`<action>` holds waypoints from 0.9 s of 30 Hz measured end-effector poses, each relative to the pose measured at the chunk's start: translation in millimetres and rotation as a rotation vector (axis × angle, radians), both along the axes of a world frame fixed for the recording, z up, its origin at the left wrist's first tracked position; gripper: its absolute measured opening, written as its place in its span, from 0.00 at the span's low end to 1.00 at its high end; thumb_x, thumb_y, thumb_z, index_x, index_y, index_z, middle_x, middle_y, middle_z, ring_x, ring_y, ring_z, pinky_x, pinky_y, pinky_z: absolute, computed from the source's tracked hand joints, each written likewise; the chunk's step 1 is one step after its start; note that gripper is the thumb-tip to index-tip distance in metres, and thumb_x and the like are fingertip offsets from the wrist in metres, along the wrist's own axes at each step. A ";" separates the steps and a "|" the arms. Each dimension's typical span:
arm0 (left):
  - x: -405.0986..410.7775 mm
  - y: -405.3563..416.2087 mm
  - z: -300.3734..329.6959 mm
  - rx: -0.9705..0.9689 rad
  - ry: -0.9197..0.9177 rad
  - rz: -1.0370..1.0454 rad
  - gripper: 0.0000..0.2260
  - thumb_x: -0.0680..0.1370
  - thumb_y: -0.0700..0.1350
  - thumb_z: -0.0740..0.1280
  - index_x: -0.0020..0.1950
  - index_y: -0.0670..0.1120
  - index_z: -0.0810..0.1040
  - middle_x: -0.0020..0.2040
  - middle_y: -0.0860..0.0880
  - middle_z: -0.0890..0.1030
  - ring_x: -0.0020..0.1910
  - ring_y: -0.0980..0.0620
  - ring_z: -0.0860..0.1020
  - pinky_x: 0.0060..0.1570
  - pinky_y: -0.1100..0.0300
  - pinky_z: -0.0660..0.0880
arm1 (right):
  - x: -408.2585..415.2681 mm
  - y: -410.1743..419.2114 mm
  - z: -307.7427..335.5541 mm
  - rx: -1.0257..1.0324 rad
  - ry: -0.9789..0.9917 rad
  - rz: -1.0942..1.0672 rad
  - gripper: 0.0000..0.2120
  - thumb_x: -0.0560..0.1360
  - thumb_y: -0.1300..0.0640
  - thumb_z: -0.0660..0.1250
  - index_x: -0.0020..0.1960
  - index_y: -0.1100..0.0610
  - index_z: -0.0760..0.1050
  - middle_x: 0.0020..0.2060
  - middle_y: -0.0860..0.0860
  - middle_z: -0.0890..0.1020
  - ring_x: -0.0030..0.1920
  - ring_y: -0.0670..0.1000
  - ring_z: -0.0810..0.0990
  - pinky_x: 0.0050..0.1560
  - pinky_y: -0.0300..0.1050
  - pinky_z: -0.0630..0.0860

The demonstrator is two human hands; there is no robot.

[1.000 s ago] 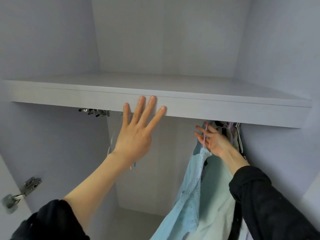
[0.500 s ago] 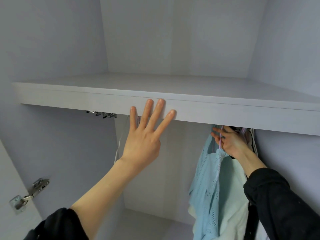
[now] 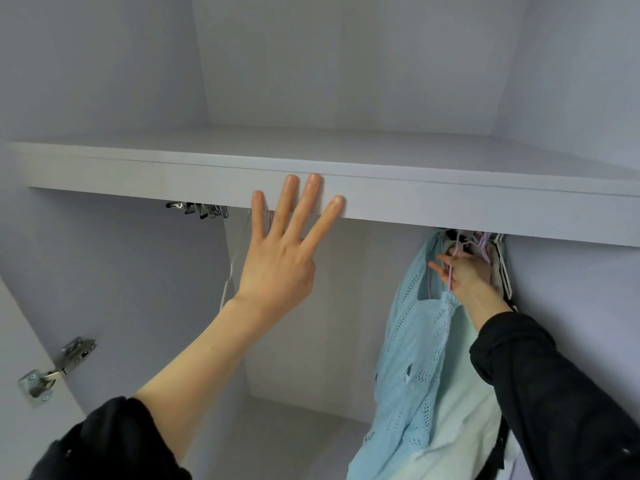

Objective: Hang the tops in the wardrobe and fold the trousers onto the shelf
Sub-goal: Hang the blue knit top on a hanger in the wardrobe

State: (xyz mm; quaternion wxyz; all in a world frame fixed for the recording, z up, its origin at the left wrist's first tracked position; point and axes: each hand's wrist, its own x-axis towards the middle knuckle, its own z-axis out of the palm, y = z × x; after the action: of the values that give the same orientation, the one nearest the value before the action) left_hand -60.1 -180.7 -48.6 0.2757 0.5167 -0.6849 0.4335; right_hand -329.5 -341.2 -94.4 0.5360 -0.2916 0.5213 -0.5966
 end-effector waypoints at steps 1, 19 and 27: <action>0.1 0.6 0.1 0.005 0.000 -0.001 0.45 0.65 0.31 0.64 0.76 0.49 0.45 0.76 0.43 0.48 0.74 0.35 0.48 0.68 0.34 0.44 | 0.7 1.3 -2.1 0.013 0.008 -0.010 0.19 0.79 0.70 0.57 0.69 0.65 0.65 0.66 0.61 0.73 0.60 0.60 0.77 0.27 0.33 0.77; -4.3 11.9 1.8 0.109 0.029 0.042 0.45 0.65 0.31 0.64 0.77 0.49 0.47 0.77 0.42 0.48 0.75 0.36 0.48 0.69 0.34 0.46 | -15.3 54.9 3.7 0.038 0.828 -0.027 0.12 0.76 0.68 0.56 0.55 0.64 0.76 0.53 0.59 0.78 0.45 0.58 0.77 0.46 0.48 0.74; -1.7 64.8 -34.6 0.384 0.229 0.029 0.29 0.74 0.41 0.60 0.75 0.47 0.58 0.77 0.41 0.56 0.76 0.39 0.52 0.68 0.34 0.49 | 37.0 137.4 5.7 -0.246 1.390 0.108 0.20 0.80 0.60 0.57 0.71 0.61 0.66 0.67 0.60 0.71 0.64 0.61 0.72 0.60 0.52 0.70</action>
State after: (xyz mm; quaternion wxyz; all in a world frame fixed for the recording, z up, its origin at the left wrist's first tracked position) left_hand -61.8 -115.9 -83.2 0.2418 0.6154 -0.7117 0.2374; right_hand -292.5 -203.8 -88.7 0.0713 -0.6886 0.6565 -0.2995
